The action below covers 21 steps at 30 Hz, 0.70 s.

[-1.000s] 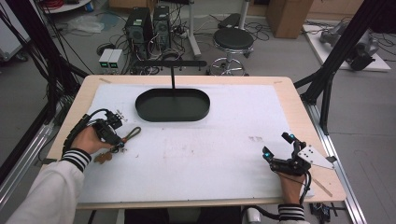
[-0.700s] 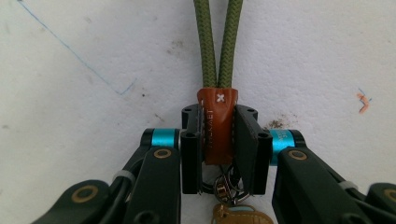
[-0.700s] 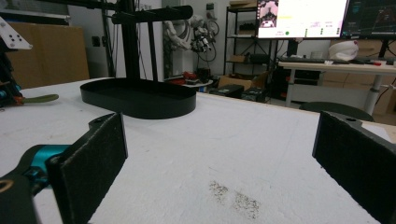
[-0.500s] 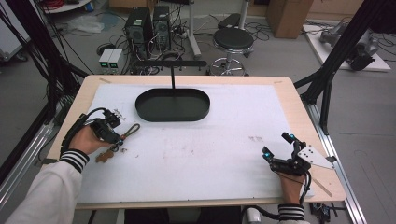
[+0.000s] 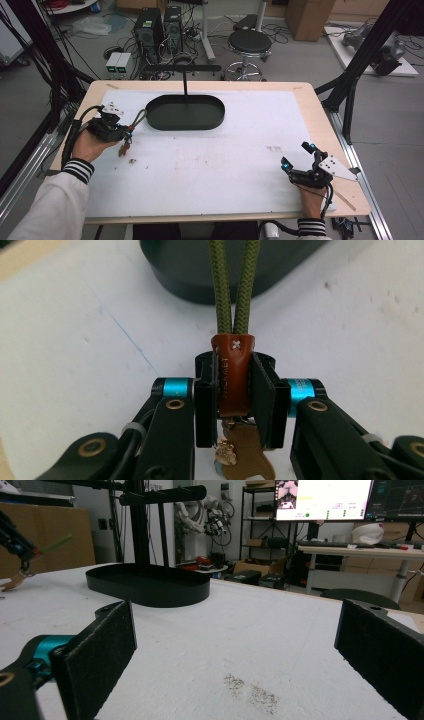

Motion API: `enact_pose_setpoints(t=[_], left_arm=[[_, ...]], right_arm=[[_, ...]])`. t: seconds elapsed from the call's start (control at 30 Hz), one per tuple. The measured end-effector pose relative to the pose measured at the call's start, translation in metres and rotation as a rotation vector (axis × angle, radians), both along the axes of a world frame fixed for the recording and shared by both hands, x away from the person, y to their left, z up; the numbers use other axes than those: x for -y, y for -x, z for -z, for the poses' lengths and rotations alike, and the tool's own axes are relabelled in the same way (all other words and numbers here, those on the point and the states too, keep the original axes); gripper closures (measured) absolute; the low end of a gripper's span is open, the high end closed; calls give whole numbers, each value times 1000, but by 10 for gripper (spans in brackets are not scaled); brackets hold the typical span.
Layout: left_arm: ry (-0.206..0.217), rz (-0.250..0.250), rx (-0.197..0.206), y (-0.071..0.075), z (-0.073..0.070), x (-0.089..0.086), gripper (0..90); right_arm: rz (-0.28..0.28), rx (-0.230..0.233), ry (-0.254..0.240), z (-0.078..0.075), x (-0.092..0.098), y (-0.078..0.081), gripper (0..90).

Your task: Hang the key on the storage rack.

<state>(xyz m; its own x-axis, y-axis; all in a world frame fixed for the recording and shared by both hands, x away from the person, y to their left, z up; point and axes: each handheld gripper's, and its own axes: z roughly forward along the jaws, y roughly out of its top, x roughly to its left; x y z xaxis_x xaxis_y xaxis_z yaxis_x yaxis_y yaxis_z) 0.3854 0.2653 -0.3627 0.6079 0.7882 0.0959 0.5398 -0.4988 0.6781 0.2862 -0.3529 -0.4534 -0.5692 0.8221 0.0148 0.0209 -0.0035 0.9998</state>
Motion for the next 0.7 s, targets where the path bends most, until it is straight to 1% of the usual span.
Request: enact_pose_setpoints(t=[0.03,0.07,0.1,0.17,0.2,0.3,0.37,0.4,0.53,0.63,0.67,0.7], left_arm=[[7,-4,13,0,-3,0,734],[17,-12,36,0,-5,0,734],[34,-18,53,0,-7,-1,734],[60,-29,72,0,-11,-2,734],[61,-34,87,0,-12,-2,734],[103,-49,108,-2,-17,-2,734],[135,-51,109,-4,-20,-2,734],[143,-53,121,-4,-21,0,734],[153,-51,153,-7,-27,5,734],[167,-62,179,-10,-32,8,734],[172,-65,180,-11,-33,9,734],[167,-69,186,-12,-34,10,734]], right_arm=[[1,1,0,0,0,0,22],[-1,0,0,0,0,0,22],[-1,0,1,0,0,0,22],[1,1,1,0,0,0,22],[1,1,1,0,0,0,22],[2,3,3,0,0,0,22],[1,4,3,0,0,0,22],[0,3,3,0,0,0,22],[0,3,3,0,0,0,22],[-2,4,4,0,0,0,22],[0,3,3,0,0,0,22],[0,3,3,0,0,0,22]])
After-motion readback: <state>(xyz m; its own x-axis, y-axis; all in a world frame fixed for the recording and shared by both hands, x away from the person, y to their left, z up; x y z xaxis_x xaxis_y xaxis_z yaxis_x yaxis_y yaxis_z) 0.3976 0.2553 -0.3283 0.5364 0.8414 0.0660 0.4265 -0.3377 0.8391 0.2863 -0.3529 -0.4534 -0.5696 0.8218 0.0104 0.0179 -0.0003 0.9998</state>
